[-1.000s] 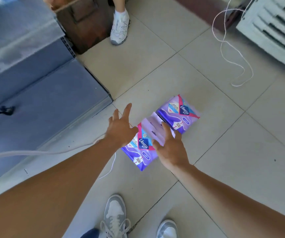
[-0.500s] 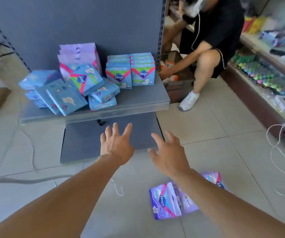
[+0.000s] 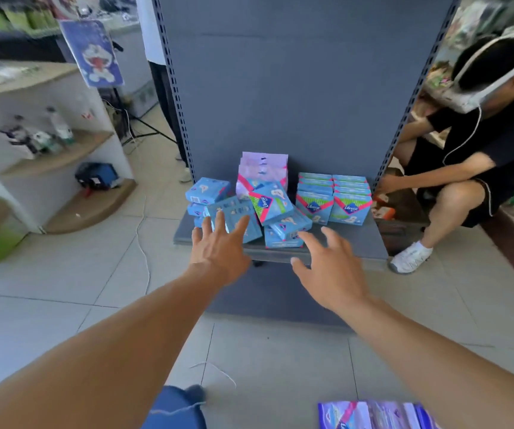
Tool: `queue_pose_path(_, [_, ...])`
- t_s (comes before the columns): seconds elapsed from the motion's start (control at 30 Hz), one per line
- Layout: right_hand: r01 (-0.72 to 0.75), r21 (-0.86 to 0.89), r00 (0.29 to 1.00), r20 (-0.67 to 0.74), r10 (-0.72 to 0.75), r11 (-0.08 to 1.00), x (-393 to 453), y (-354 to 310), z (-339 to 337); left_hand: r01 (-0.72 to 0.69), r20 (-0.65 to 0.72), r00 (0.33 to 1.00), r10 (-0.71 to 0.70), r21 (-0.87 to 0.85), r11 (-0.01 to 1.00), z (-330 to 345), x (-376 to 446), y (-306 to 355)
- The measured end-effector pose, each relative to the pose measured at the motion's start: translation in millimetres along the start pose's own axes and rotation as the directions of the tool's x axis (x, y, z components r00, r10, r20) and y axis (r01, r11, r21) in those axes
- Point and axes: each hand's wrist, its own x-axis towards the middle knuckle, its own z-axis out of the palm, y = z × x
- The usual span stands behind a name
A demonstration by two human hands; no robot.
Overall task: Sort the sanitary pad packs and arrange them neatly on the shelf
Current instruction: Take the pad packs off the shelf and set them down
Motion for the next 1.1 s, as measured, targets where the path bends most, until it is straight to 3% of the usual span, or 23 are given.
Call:
queue_pose_path(0.33, [-0.084, 0.105, 0.996, -0.01, 0.086, 0.991, 20.6, -25.0, -1.3, -0.029, -0.004, 1.0, 0.029, -0.001, 1.0, -6.0, 16.5, -38.9])
queue_pose_path(0.6, [-0.13, 0.274, 0.991, 0.01, 0.132, 0.953, 111.3, 0.9, 34.8, -0.036, 0.0, 0.999, 0.036, 0.006, 0.999, 11.8, 107.5, -37.7])
queue_pose_path(0.77, [-0.14, 0.325, 0.99, 0.03, 0.137, 0.935, 171.8, 26.7, 58.3, 0.047, 0.001, 0.999, -0.047, -0.065, 0.997, 25.2, 176.7, -34.0])
queue_pose_path(1.1, [-0.235, 0.401, 0.972, 0.105, 0.21, 0.885, 250.0, 35.4, 64.3, 0.079, 0.009, 0.997, -0.079, -0.109, 0.991, 29.9, 235.4, -36.6])
